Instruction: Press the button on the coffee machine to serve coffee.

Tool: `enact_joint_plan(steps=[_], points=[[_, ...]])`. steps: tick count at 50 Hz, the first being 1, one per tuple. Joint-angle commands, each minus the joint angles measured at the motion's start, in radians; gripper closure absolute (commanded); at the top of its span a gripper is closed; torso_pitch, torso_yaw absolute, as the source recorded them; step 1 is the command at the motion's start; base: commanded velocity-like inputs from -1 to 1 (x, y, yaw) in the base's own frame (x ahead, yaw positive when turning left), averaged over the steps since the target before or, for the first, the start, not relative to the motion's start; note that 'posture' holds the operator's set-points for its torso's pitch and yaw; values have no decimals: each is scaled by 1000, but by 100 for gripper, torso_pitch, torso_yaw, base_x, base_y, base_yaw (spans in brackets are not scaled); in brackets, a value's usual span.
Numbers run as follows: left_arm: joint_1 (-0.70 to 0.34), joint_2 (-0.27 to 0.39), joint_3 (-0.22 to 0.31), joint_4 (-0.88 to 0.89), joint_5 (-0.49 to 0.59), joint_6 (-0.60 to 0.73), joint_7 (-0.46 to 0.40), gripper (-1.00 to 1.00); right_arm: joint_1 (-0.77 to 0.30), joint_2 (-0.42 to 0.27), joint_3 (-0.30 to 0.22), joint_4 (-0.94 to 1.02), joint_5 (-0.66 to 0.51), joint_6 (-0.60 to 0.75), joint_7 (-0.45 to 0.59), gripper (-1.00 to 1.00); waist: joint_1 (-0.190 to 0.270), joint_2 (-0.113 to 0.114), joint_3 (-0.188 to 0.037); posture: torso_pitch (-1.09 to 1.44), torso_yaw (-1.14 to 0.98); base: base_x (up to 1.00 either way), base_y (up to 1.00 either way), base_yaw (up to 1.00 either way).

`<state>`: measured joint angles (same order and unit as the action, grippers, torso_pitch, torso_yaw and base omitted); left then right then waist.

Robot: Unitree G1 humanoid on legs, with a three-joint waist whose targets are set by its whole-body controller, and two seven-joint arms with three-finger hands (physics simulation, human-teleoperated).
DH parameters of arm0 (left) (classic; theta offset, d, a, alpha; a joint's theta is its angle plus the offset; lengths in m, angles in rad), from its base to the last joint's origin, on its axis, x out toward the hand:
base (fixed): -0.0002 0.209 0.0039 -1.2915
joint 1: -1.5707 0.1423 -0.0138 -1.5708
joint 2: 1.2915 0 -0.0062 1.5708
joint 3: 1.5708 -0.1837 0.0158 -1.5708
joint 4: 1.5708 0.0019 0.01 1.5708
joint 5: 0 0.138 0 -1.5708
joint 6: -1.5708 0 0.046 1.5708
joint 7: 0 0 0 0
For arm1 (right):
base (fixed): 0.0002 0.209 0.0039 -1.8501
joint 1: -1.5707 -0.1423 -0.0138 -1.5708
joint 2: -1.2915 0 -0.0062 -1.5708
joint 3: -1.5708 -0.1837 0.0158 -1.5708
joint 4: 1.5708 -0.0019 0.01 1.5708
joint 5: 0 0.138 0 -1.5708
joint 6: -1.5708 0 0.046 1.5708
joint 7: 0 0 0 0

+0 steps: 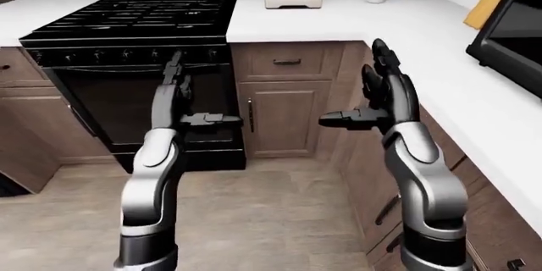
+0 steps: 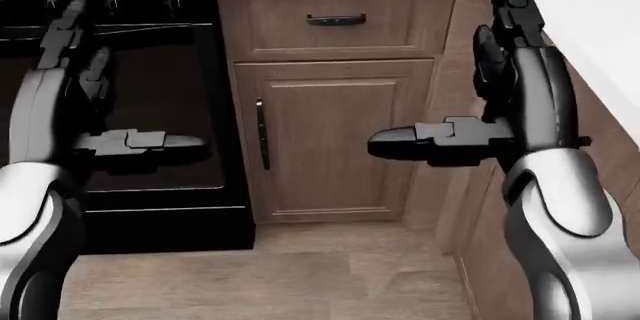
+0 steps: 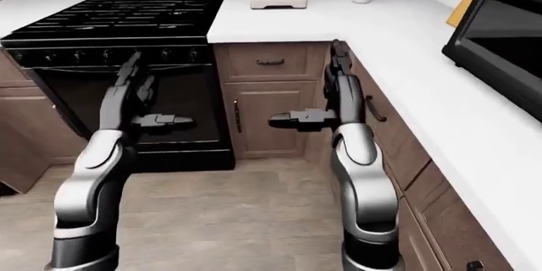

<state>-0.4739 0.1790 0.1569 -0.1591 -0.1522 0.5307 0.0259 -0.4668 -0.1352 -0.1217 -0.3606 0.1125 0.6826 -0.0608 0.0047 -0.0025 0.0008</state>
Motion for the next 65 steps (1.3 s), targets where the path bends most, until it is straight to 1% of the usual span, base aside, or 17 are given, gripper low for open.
enact_joint_plan(steps=[1,12,17,25,28,29,34,38,42,47,49,50,51,53,59,63,65], points=[[-49,18,16,-45,-16,48,16,-100,-53,-19,-13,-37,6,24,-11,-100,0,0,-20,0,0,0,0,0],[-179,52,29,-197,-118,290,71,-100,-240,-116,-103,-202,118,310,-58,-100,2,-1,10,0,0,0,0,0],[-210,81,55,-253,-163,359,97,-100,-262,-157,-135,-215,182,338,-96,-100,3,-4,14,0,0,0,0,0],[-265,107,77,-338,-245,465,170,-100,-382,-229,-211,-337,370,518,-223,-100,6,-4,22,0,0,0,0,0],[-273,114,78,-354,-269,481,186,-100,-385,-247,-212,-340,423,512,-254,-100,6,-4,29,0,0,0,0,0],[-275,118,79,-355,-275,482,190,-100,-385,-251,-211,-340,440,511,-265,-100,3,-2,6,0,0,5,0,0],[-282,128,80,-366,-302,486,210,-100,-389,-277,-222,-337,519,485,-330,-100,-1,-7,52,0,0,27,0,0],[-291,135,84,-374,-320,495,223,-100,-382,-297,-213,-333,569,471,-368,-100,1,-41,55,0,0,31,0,0],[-285,139,79,-374,-326,487,226,-100,-375,-314,-208,-329,599,457,-389,-100,1,-37,44,0,0,31,0,0],[-294,141,80,-380,-340,496,235,-100,-379,-337,-211,-320,639,449,-418,-100,-4,2,45,0,0,32,0,0],[-294,141,79,-380,-344,495,237,-100,-378,-342,-207,-319,648,444,-428,-100,-10,37,46,0,0,32,0,0],[-294,142,78,-380,-346,494,237,-100,-375,-345,-202,-317,650,439,-430,-100,-14,69,35,0,0,31,0,0],[-293,142,78,-377,-347,491,237,-100,-367,-346,-197,-314,647,428,-429,-100,-16,77,23,0,0,31,0,0],[-294,143,79,-375,-350,491,240,-100,-379,-348,-199,-318,664,441,-442,-100,-12,71,42,0,0,32,0,0],[-291,144,76,-377,-356,488,246,-100,-375,-361,-194,-318,678,433,-454,-100,7,17,33,0,0,29,2,0],[-293,143,75,-381,-360,491,249,-100,-374,-363,-192,-318,682,432,-458,-100,20,-64,21,0,0,27,4,0],[-293,143,74,-384,-362,495,251,-100,-381,-365,-196,-321,692,440,-465,-100,10,-57,31,0,0,25,5,0]])
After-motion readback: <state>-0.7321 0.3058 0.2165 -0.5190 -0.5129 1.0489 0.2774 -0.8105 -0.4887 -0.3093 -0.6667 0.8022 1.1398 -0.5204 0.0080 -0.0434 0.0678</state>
